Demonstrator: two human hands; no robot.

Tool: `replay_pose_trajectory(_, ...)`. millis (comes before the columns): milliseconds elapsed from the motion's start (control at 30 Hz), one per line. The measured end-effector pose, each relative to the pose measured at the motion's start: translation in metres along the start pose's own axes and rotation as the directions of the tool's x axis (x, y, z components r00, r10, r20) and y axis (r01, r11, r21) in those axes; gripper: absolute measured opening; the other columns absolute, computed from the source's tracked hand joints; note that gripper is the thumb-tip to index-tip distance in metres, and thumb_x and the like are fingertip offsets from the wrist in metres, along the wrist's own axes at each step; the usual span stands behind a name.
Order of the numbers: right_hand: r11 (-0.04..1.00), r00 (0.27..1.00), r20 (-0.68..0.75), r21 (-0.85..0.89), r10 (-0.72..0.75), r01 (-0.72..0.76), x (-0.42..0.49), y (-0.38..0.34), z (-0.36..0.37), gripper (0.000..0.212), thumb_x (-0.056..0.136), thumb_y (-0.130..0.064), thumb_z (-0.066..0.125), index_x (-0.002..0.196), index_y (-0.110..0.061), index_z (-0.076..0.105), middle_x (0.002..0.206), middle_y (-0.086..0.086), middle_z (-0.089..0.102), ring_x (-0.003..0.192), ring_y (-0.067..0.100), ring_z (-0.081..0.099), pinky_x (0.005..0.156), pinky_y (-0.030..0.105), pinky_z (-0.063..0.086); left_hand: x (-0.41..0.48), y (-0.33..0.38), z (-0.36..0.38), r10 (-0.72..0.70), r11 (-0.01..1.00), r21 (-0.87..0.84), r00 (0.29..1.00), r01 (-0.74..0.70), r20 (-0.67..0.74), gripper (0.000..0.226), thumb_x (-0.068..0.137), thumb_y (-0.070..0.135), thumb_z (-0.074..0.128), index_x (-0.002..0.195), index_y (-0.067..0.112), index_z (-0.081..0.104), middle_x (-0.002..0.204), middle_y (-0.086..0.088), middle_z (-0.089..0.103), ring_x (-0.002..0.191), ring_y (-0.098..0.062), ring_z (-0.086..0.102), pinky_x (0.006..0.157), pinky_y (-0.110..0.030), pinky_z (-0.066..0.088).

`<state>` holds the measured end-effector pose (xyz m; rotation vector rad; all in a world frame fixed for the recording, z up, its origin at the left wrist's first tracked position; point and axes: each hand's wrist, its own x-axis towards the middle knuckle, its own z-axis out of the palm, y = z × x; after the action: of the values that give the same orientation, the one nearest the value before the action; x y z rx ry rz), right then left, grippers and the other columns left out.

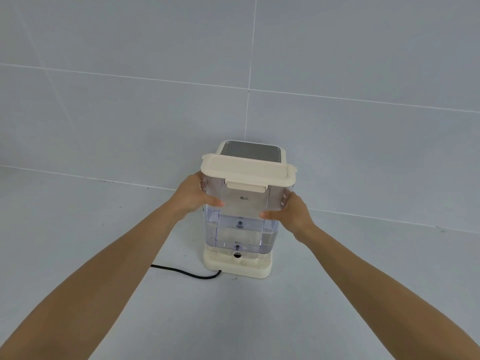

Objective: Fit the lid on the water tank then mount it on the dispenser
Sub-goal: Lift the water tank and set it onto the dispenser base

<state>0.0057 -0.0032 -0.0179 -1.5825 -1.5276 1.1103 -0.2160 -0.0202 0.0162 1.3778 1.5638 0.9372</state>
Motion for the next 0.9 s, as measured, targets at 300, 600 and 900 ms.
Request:
replay_pose_trajectory(300, 1.000, 1.000, -0.016, -0.028, -0.003, 0.003, 0.001, 0.007, 0.007, 0.075, 0.058, -0.018, 0.083, 0.122, -0.008, 0.046, 0.124, 0.007, 0.059, 0.109, 0.023, 0.054, 0.081, 0.027, 0.042, 0.009, -0.008, -0.001, 0.003, 1.000, 0.002, 1.000, -0.003, 0.029, 0.077, 0.058, -0.005, 0.079, 0.127, 0.007, 0.047, 0.130, -0.009, 0.056, 0.123, -0.023, 0.049, 0.102, -0.039, 0.042)
replay_pose_trajectory(600, 0.997, 1.000, -0.016, -0.071, -0.006, 0.005, 0.000, 0.012, 0.010, 0.076, 0.060, -0.019, 0.083, 0.124, -0.007, 0.044, 0.126, 0.008, 0.057, 0.112, 0.025, 0.053, 0.079, 0.028, 0.041, 0.007, -0.017, 0.004, -0.002, 1.000, 0.020, 0.999, 0.001, 0.035, 0.070, 0.061, -0.004, 0.077, 0.124, 0.007, 0.048, 0.113, -0.002, 0.057, 0.106, -0.014, 0.048, 0.089, -0.029, 0.039)
replay_pose_trajectory(900, 0.997, 1.000, -0.013, -0.076, 0.011, -0.012, -0.002, 0.019, 0.015, 0.076, 0.060, -0.020, 0.083, 0.124, -0.008, 0.043, 0.126, 0.007, 0.057, 0.108, 0.024, 0.053, 0.078, 0.028, 0.040, 0.008, -0.028, 0.007, -0.013, 1.000, 0.024, 1.000, 0.012, 0.028, 0.070, 0.059, -0.004, 0.079, 0.121, 0.008, 0.050, 0.114, -0.003, 0.057, 0.106, -0.016, 0.048, 0.090, -0.030, 0.038)
